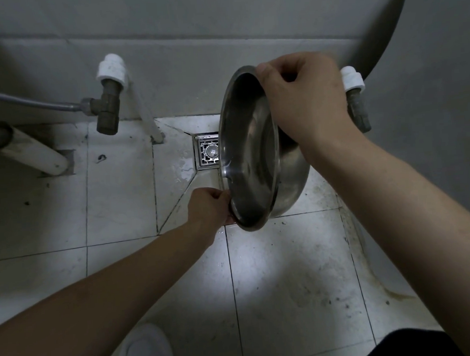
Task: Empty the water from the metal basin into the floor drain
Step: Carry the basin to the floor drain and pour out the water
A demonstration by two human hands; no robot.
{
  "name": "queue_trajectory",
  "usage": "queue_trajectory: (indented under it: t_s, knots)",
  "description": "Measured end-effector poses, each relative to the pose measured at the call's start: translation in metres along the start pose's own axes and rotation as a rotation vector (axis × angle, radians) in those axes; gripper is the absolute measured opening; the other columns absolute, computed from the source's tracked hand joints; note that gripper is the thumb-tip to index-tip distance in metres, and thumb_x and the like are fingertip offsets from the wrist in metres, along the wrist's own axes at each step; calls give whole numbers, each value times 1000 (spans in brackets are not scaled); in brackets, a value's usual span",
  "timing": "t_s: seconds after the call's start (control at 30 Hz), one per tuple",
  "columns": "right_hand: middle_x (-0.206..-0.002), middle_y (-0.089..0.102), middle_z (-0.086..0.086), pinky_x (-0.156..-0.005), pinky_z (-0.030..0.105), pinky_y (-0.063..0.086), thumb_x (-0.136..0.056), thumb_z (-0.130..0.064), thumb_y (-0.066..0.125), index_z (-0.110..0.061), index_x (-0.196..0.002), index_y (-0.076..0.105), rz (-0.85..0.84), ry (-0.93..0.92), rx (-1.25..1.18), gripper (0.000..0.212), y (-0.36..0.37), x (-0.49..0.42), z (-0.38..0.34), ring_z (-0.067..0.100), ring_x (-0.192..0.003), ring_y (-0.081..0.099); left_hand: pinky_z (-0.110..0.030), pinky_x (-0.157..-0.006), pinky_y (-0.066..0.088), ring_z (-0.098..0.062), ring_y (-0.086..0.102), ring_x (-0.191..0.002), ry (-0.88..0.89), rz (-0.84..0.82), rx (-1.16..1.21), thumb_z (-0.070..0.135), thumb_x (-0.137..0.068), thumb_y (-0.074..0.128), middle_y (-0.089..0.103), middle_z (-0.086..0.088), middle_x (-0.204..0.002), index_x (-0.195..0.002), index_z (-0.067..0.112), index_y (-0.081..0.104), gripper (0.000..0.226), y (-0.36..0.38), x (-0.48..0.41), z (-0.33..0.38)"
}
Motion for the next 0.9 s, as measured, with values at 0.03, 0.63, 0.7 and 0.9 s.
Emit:
queue_trajectory:
  t_s: [0.03,0.63,0.7,0.9]
  knots:
    - [-96,75,20,-83,48,58,-96,-30,60,0,-97,75,-1,-1,0,34,0,0,0,35,-90,71,-29,-54,63,-21,74,-63,1,-3,-3,13,-97,63,73,-10,-80,-79,6,67,20,0,0,0]
    - [-95,76,17,-84,44,57,-96,-30,61,-2,-96,77,2,-22,24,33,0,0,-4,30,-89,71,-38,-56,64,-27,75,-60,-14,-12,43,11,-97,64,74,-16,-79,-83,-4,69,21,5,-3,-4]
    - [-94,76,18,-83,45,58,-96,-31,61,-1,-96,76,-1,-23,29,34,0,-1,-4,32,-89,70,-37,-54,64,-27,75,-60,-19,-16,49,10,-97,64,73,-15,-78,-85,-6,69,21,7,-3,-4]
    - [-95,76,17,-84,45,58,-96,-32,60,0,-98,76,0,-30,48,35,1,0,-4,31,-90,70,-29,-48,61,-23,74,-57,-24,-28,40,10,-97,64,72,-13,-75,-87,-6,68,19,9,-2,-4]
Point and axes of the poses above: each hand's wrist, its own x-axis away from the middle knuckle, its own y-axis out of the palm, z = x × y, the point moved 10 cm from there along -x, towards the middle knuckle
